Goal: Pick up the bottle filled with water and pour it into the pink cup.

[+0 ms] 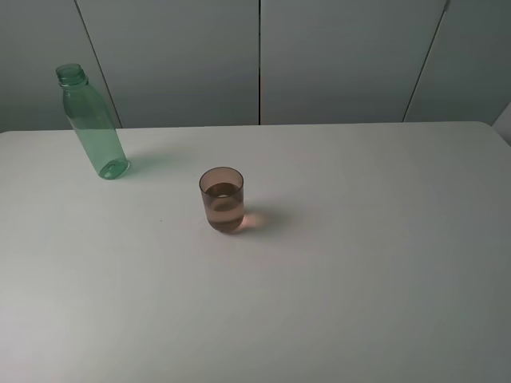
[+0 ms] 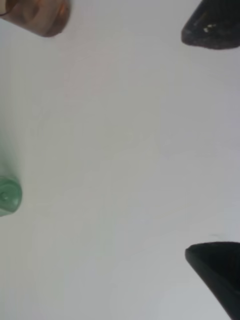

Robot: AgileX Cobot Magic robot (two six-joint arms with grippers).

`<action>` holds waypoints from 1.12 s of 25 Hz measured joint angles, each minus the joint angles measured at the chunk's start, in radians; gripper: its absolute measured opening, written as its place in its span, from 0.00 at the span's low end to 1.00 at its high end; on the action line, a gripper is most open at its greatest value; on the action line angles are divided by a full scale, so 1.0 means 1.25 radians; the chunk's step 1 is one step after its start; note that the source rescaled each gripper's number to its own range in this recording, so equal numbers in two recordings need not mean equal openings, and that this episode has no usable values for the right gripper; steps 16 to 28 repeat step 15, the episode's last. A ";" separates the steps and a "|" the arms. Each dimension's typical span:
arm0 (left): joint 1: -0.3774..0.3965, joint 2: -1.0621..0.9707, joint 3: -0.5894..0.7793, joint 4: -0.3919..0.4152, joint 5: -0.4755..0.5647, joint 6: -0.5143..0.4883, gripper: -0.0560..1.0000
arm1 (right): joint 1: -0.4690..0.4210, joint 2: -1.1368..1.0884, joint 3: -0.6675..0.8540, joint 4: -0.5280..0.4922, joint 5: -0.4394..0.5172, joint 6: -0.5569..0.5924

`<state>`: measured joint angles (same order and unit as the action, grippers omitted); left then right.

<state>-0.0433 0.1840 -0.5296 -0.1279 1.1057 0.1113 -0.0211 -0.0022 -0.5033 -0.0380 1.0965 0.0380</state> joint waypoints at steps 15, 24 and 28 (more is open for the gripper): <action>0.000 -0.147 0.014 0.000 -0.014 0.000 1.00 | 0.000 0.000 0.000 0.000 0.000 0.000; 0.000 -0.147 0.014 0.000 -0.014 0.000 1.00 | 0.000 0.000 0.000 0.000 0.000 0.000; 0.000 -0.147 0.014 0.000 -0.014 0.000 1.00 | 0.000 0.000 0.000 0.000 0.000 0.000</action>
